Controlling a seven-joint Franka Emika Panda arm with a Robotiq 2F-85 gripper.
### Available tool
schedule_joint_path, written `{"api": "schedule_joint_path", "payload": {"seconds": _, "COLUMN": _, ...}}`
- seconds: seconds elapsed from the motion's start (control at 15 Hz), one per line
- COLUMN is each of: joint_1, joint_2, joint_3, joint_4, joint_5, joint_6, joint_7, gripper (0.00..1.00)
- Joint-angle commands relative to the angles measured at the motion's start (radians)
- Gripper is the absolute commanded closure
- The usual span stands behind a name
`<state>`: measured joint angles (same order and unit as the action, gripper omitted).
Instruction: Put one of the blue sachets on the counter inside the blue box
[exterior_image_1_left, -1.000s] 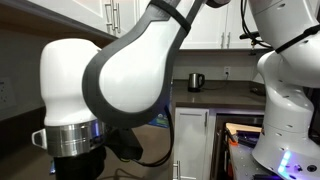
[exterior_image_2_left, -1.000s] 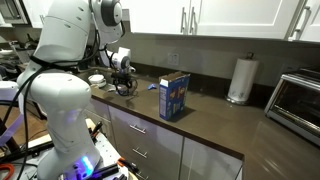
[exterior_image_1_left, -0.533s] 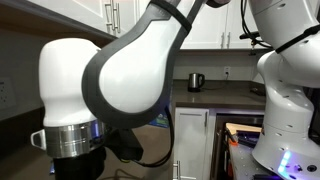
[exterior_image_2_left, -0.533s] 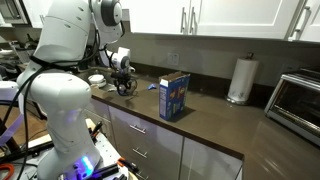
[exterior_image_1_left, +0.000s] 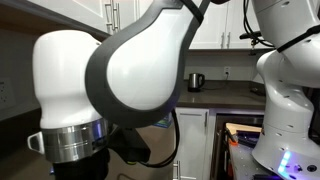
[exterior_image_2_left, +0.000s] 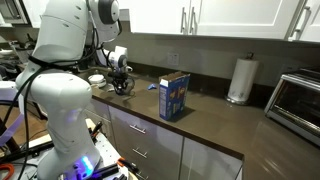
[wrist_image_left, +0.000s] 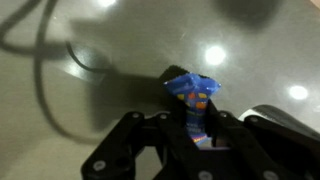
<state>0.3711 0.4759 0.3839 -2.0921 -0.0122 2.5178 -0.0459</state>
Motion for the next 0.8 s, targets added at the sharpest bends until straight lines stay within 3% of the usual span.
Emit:
{"api": "schedule_joint_path", "payload": {"seconds": 0.0, "joint_1": 0.042, "joint_2": -0.103, "joint_3": -0.024, "joint_4": -0.089, "joint_5": -0.01, "joint_6": -0.043, "joint_7": 0.08, "gripper": 0.94}}
{"api": "schedule_joint_path", "payload": {"seconds": 0.4, "joint_1": 0.07, "joint_2": -0.281, "joint_3": -0.037, "joint_4": -0.193, "joint_5": -0.041, "joint_6": -0.132, "joint_7": 0.192, "gripper": 0.94}}
{"api": "schedule_joint_path", "payload": {"seconds": 0.6, "joint_1": 0.054, "joint_2": -0.379, "joint_3": -0.039, "joint_4": -0.217, "joint_5": -0.057, "joint_6": -0.212, "joint_7": 0.217, "gripper": 0.94}}
{"api": "schedule_joint_path", "payload": {"seconds": 0.73, "joint_1": 0.004, "joint_2": -0.448, "joint_3": -0.075, "joint_4": -0.172, "joint_5": -0.071, "joint_6": -0.323, "joint_7": 0.175, "gripper": 0.94}}
